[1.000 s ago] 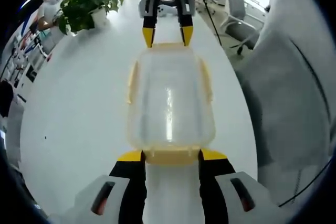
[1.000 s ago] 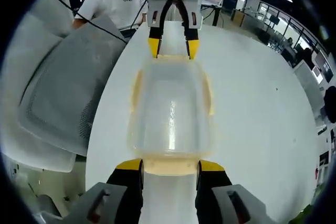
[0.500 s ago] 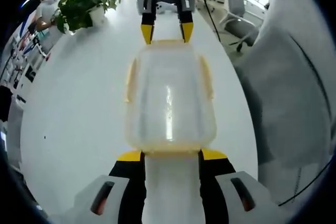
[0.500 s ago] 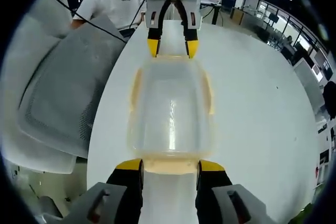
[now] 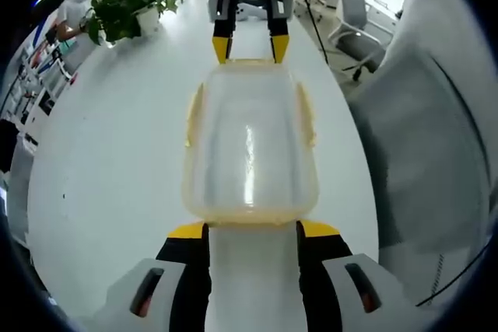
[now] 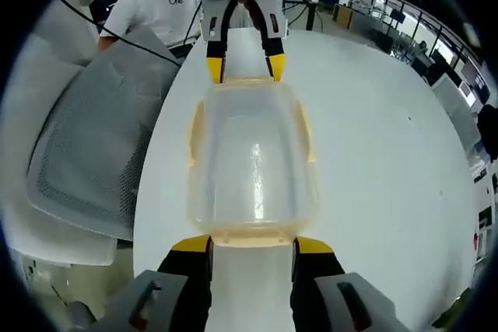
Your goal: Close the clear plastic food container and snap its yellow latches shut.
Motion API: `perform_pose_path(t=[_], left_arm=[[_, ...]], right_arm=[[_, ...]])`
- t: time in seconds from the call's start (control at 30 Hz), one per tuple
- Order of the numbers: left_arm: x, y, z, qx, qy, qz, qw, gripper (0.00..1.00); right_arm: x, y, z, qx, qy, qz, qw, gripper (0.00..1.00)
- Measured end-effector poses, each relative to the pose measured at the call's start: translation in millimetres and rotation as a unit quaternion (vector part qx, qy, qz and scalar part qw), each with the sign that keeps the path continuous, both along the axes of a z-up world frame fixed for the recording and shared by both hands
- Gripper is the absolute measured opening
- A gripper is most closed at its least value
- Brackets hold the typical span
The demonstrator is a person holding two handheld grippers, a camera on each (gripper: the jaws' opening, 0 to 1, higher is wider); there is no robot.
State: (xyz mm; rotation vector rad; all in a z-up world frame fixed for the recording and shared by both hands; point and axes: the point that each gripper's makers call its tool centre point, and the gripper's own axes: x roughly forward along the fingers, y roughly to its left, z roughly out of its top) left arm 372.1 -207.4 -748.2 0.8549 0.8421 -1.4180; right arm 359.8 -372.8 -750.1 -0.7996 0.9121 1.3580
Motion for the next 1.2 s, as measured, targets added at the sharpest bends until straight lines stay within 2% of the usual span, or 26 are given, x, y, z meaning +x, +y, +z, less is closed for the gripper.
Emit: perform_pose_path(t=[0.37,0.63,0.87,1.0,1.17,1.2], left_arm=[[-0.5,4,2.6,0.001,0.004,0.003,1.0,0.42],[0.8,12,11.0,-0.005,0.006,0.018,0.9998,0.41],[5.7,13,24.2,-0.032,0.012,0.065,0.9973,0.41],[7.2,10,32.8,-0.056,0.023,0.099,0.9932,0.37],[5.8,4,40.6,-0.075,0.025,0.122,0.9894,0.39],[6.9,2,41.8,-0.081,0.022,0.125,0.9886,0.38]], right_arm=[[0,-7,1.0,-0.013,0.0,-0.007,0.9999,0.37],[-5,-12,8.6,-0.014,0.006,-0.012,0.9998,0.39],[0,-9,25.4,0.008,-0.001,-0.054,0.9985,0.39],[9,-6,34.8,0.02,-0.022,-0.088,0.9957,0.38],[18,0,42.4,0.036,-0.029,-0.14,0.989,0.41],[19,3,45.0,0.047,-0.026,-0.162,0.9853,0.42]])
